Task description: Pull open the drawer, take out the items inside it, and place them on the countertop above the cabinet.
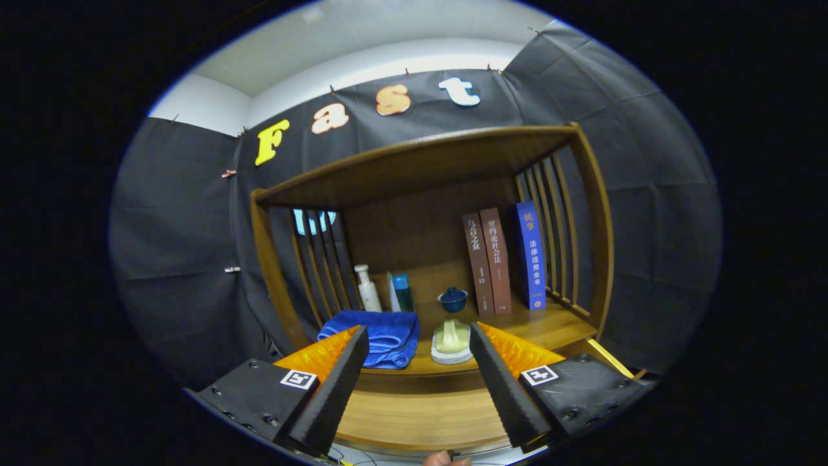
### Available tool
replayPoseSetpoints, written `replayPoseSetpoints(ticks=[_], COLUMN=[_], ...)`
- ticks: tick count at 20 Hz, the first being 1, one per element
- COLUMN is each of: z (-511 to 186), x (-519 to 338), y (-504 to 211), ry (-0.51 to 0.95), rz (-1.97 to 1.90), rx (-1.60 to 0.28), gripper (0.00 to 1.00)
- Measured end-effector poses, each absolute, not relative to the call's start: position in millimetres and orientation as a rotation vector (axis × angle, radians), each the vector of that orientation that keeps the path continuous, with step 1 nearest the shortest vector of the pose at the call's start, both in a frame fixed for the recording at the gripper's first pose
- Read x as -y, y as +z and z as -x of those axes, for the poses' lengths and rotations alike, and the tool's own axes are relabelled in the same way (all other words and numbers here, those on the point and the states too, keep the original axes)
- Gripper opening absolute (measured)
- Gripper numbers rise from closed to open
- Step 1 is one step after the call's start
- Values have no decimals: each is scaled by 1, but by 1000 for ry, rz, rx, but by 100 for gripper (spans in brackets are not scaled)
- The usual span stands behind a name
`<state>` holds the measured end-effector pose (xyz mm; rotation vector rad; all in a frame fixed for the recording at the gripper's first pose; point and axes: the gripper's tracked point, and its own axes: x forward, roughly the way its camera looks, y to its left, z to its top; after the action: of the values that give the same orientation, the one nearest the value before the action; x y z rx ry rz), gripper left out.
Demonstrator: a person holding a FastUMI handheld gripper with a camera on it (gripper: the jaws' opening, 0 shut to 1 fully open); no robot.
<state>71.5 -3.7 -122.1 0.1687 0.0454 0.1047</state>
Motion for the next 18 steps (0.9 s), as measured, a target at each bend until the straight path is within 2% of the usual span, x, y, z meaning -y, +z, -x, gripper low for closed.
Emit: replayPoseSetpoints(ticks=[2,7,15,18], z=[-45,11,26,18], x=[7,22,15,17], y=[-125,-176,-300,-325], ry=[102,42,24,7], rz=[-140,-56,-9,-4], rx=[48,104,-52,-99], gripper=[99,98,98,99])
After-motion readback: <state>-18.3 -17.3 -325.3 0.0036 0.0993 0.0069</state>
